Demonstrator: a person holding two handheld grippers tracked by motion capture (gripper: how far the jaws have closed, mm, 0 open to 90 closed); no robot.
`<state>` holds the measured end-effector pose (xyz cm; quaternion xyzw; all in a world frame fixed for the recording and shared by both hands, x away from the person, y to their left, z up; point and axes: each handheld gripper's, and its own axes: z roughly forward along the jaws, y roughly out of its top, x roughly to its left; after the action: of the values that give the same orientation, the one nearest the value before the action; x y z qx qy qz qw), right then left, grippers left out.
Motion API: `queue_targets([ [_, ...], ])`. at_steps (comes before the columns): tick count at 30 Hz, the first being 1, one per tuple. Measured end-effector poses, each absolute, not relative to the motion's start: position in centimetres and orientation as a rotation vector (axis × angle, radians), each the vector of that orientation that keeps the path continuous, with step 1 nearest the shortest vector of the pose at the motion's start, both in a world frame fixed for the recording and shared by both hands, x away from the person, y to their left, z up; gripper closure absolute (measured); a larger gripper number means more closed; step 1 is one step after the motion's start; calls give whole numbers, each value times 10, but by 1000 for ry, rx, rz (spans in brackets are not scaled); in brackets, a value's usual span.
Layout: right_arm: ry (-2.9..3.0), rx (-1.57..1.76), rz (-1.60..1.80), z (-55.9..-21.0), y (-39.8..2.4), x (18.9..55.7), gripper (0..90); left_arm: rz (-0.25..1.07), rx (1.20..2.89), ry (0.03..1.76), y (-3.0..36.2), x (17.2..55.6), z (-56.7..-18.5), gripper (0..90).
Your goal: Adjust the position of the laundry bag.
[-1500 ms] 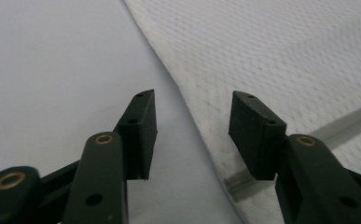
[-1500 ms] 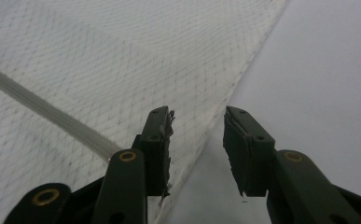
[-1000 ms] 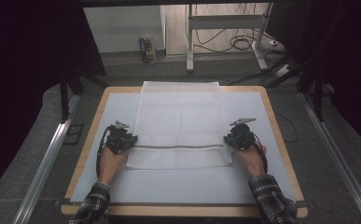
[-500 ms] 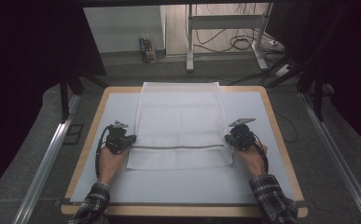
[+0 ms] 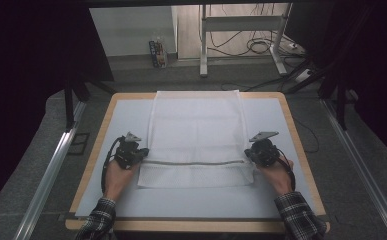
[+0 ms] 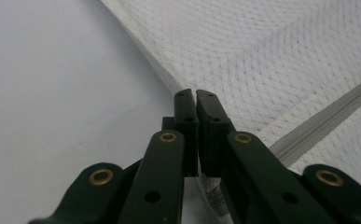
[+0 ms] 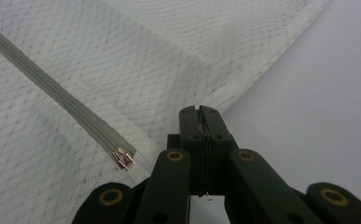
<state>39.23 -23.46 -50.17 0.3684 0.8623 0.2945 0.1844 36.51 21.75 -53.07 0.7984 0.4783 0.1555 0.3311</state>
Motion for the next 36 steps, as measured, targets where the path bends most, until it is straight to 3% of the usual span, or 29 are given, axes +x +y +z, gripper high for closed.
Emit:
queue_targets([
  [36, 2447, 1048, 884, -490, -258, 334, 882, 364, 2148, 1138, 200, 316, -519, 879],
])
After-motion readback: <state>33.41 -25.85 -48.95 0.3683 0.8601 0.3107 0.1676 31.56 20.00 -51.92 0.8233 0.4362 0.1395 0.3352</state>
